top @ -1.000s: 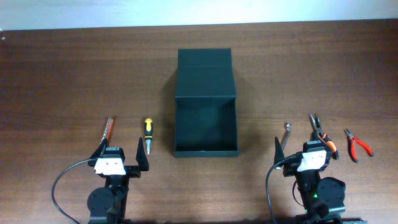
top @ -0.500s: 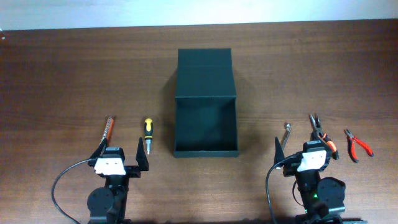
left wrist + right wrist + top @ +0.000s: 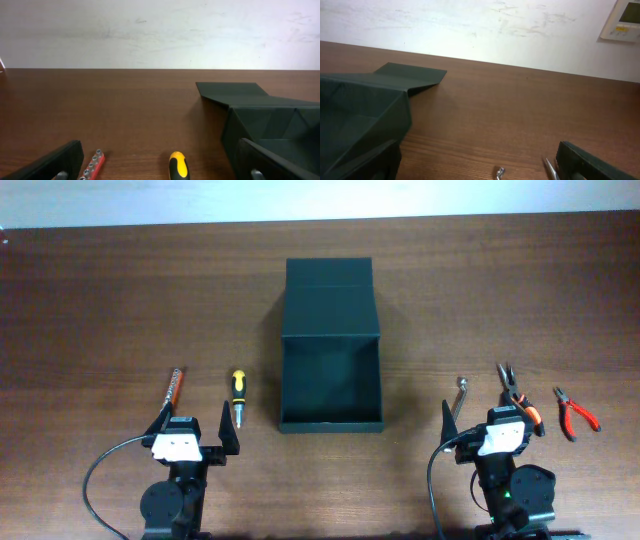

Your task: Pack container

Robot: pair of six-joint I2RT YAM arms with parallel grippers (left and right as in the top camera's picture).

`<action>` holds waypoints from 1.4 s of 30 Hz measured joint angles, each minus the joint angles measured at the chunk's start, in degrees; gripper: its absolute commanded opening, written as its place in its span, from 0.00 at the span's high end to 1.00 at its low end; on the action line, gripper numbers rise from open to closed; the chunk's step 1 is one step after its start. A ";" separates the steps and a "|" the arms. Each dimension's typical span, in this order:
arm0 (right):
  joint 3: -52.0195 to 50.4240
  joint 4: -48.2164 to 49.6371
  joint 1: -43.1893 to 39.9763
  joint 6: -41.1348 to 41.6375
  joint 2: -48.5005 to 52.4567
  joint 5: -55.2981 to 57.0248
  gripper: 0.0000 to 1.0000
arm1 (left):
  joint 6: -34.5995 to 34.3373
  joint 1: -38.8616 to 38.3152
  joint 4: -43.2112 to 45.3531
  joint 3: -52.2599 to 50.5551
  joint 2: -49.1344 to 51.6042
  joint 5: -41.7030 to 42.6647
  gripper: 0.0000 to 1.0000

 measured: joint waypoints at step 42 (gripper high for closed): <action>76.85 -71.21 -0.68 14.40 80.63 -0.46 0.01 | -2.36 0.00 -55.39 64.24 66.69 2.14 0.01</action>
